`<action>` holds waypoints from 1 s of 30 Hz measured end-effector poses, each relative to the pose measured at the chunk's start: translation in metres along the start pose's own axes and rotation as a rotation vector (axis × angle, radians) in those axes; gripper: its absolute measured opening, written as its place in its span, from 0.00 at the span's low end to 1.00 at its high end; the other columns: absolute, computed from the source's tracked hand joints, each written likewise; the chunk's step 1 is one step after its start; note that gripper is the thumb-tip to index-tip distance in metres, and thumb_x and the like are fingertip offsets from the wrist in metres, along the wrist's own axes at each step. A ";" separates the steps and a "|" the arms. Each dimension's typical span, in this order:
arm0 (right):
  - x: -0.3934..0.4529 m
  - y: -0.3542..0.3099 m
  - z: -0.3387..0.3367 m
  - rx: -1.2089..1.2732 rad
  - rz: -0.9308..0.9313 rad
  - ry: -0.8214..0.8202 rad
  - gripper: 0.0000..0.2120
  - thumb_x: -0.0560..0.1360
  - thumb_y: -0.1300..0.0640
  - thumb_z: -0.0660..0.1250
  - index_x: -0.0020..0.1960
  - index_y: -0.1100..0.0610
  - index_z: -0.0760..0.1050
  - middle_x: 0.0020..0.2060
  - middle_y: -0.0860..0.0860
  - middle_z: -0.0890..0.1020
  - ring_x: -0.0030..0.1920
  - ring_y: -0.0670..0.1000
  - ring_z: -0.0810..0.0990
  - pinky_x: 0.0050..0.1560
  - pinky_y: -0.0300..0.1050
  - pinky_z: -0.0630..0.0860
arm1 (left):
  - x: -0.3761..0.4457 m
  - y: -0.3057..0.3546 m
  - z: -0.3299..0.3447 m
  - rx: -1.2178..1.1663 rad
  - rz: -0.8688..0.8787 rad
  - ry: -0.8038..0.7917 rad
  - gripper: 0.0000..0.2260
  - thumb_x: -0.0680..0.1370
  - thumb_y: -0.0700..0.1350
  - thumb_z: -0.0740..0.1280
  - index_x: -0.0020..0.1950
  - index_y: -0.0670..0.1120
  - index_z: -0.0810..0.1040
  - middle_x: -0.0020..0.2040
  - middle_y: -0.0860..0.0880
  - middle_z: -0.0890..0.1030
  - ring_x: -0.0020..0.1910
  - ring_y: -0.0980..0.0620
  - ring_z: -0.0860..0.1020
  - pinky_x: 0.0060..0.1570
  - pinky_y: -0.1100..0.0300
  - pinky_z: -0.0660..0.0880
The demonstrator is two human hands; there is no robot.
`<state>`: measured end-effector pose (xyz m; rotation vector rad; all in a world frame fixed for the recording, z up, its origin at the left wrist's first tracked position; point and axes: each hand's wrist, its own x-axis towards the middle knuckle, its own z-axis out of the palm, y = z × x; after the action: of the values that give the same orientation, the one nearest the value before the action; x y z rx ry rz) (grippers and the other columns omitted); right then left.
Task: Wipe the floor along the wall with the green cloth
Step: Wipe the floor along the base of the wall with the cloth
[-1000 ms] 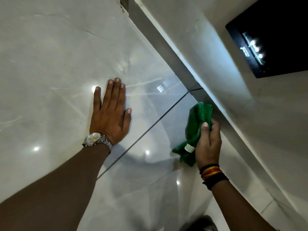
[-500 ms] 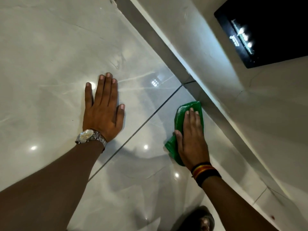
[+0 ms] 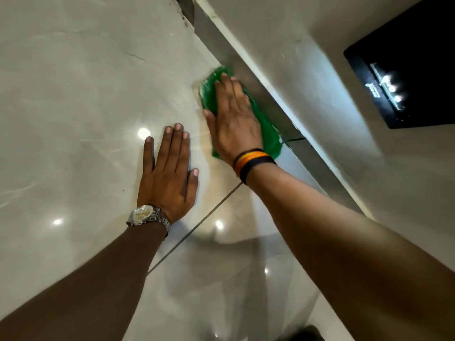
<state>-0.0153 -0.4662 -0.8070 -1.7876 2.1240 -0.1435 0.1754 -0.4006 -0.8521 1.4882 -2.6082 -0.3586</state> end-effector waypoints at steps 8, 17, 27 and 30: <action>-0.117 0.048 -0.025 0.036 0.083 -0.095 0.34 0.75 0.65 0.71 0.78 0.60 0.64 0.77 0.56 0.68 0.77 0.54 0.67 0.76 0.50 0.63 | -0.001 -0.001 0.000 -0.017 -0.007 0.005 0.34 0.85 0.52 0.54 0.88 0.39 0.51 0.89 0.40 0.53 0.89 0.41 0.50 0.87 0.35 0.45; -0.014 0.000 -0.013 -0.033 0.001 -0.039 0.29 0.81 0.61 0.51 0.81 0.63 0.54 0.81 0.59 0.57 0.81 0.57 0.53 0.80 0.51 0.55 | -0.002 0.000 0.002 -0.029 -0.002 0.016 0.33 0.85 0.52 0.53 0.88 0.39 0.53 0.89 0.40 0.54 0.89 0.41 0.51 0.87 0.35 0.47; 0.000 -0.010 -0.006 -0.311 -0.072 -0.026 0.33 0.77 0.63 0.62 0.80 0.63 0.56 0.80 0.61 0.59 0.79 0.62 0.60 0.75 0.60 0.61 | -0.002 0.001 0.000 -0.029 -0.003 0.012 0.32 0.86 0.52 0.53 0.88 0.39 0.54 0.89 0.39 0.55 0.89 0.41 0.53 0.86 0.33 0.50; -0.050 0.020 -0.009 -0.287 0.008 -0.089 0.32 0.77 0.60 0.64 0.79 0.65 0.58 0.78 0.63 0.62 0.74 0.65 0.65 0.69 0.62 0.68 | -0.003 0.000 0.001 -0.054 -0.009 0.011 0.32 0.87 0.52 0.51 0.88 0.39 0.52 0.89 0.40 0.53 0.89 0.41 0.52 0.86 0.33 0.51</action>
<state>-0.0301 -0.4148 -0.7942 -1.8992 2.1755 0.2507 0.1765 -0.3981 -0.8528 1.4813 -2.5624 -0.4176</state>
